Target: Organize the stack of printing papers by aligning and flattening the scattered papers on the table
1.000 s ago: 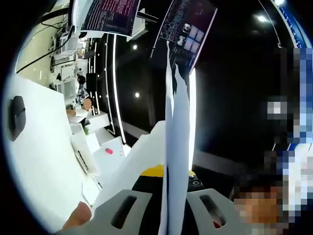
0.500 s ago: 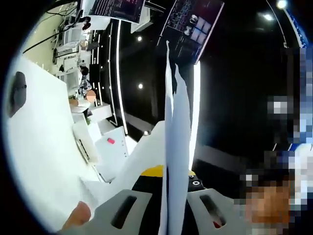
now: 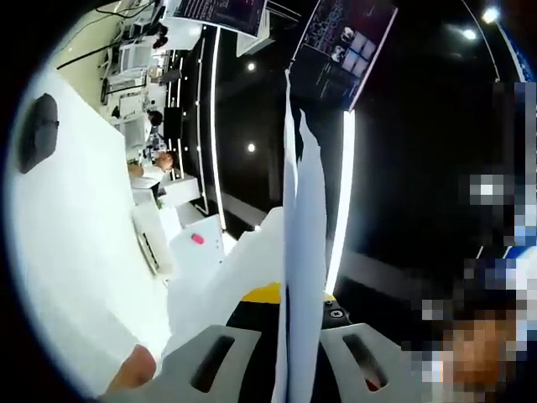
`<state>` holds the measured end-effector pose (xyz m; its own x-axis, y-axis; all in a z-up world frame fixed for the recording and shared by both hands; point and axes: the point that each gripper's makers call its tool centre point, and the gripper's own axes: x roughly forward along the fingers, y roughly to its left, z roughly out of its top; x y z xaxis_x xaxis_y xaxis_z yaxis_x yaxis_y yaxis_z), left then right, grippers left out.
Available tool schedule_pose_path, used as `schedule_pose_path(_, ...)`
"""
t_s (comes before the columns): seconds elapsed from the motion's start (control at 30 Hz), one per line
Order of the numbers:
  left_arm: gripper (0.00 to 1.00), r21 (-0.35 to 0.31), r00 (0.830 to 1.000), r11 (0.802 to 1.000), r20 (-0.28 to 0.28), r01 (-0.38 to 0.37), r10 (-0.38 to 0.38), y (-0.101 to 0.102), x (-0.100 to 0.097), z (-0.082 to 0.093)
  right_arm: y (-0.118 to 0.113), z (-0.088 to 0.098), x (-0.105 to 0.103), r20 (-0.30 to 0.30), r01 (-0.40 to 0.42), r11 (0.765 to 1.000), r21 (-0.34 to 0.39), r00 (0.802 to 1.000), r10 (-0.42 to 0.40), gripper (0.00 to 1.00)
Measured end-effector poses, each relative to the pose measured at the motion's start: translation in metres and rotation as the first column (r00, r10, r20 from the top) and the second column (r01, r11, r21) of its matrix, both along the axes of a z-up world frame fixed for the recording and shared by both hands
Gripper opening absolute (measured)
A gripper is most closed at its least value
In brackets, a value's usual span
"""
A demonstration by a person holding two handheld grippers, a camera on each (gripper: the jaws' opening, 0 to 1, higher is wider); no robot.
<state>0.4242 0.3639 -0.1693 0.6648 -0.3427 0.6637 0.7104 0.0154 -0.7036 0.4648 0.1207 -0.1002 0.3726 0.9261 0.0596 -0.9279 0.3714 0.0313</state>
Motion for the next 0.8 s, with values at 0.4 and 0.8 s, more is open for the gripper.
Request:
schedule_pose_path(0.4,0.06,-0.06,0.998,0.998,-0.056,-0.032,0.029,0.008,0.02,-0.017,0.036,0.096,-0.084,0.108,-0.131,0.991,0.016,0.986,0.128,0.0)
schedule_pose_path(0.8,0.06,-0.194,0.994,0.98,-0.097,0.033,-0.053,-0.01,0.022,-0.035,0.067,0.124,-0.068,-0.051,-0.175,0.941,0.288,0.979,0.198,0.0)
